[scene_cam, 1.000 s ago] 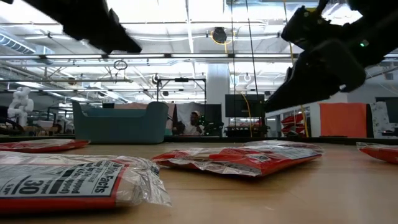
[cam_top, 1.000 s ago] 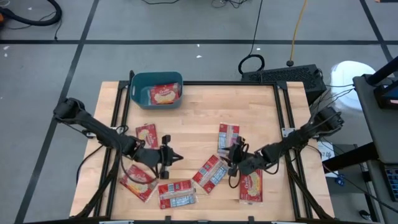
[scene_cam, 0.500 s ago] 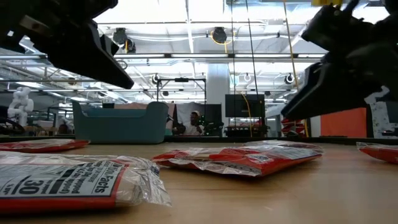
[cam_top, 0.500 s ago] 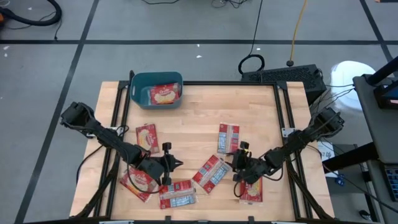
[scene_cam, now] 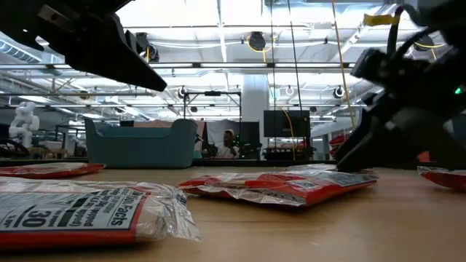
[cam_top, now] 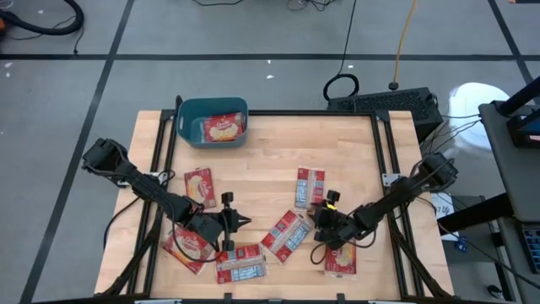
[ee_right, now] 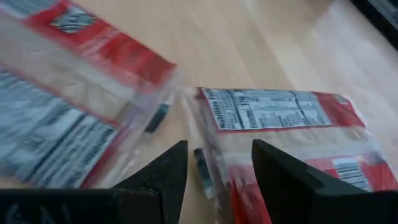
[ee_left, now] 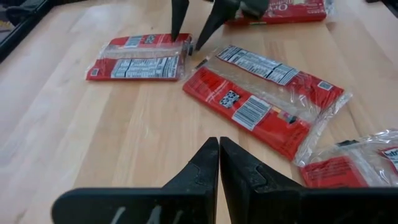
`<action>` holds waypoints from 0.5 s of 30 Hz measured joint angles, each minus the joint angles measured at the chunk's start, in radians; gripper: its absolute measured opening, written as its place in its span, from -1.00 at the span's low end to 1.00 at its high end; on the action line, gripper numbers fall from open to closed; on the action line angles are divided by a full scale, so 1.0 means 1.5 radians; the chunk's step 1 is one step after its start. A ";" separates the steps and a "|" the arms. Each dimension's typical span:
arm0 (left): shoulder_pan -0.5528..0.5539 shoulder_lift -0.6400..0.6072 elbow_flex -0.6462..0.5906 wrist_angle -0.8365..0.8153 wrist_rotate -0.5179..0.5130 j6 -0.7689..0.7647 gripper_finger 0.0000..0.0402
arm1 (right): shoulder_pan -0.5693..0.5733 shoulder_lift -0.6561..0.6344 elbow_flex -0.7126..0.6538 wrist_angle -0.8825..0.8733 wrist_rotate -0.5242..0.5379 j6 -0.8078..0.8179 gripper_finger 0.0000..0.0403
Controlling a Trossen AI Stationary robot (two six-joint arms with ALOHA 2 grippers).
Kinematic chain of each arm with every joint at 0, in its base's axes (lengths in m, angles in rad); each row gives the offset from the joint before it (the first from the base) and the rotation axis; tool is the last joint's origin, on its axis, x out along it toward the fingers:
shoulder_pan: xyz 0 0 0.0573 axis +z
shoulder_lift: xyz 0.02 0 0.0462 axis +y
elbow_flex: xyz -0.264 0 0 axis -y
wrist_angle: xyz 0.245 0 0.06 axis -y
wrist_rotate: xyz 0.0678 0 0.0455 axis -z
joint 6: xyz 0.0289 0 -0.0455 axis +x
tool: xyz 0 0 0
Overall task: Sort popcorn bags into baskets
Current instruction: Put the red popcorn bag into the blue bin
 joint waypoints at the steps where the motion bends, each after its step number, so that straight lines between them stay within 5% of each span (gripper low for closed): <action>1: 0.000 0.000 0.000 0.000 0.000 0.000 -0.89 | -0.001 0.011 0.000 0.005 0.004 0.006 -0.15; 15: 0.011 0.000 0.000 0.011 0.000 0.029 -0.89 | -0.012 0.077 0.002 0.041 0.023 0.012 -0.31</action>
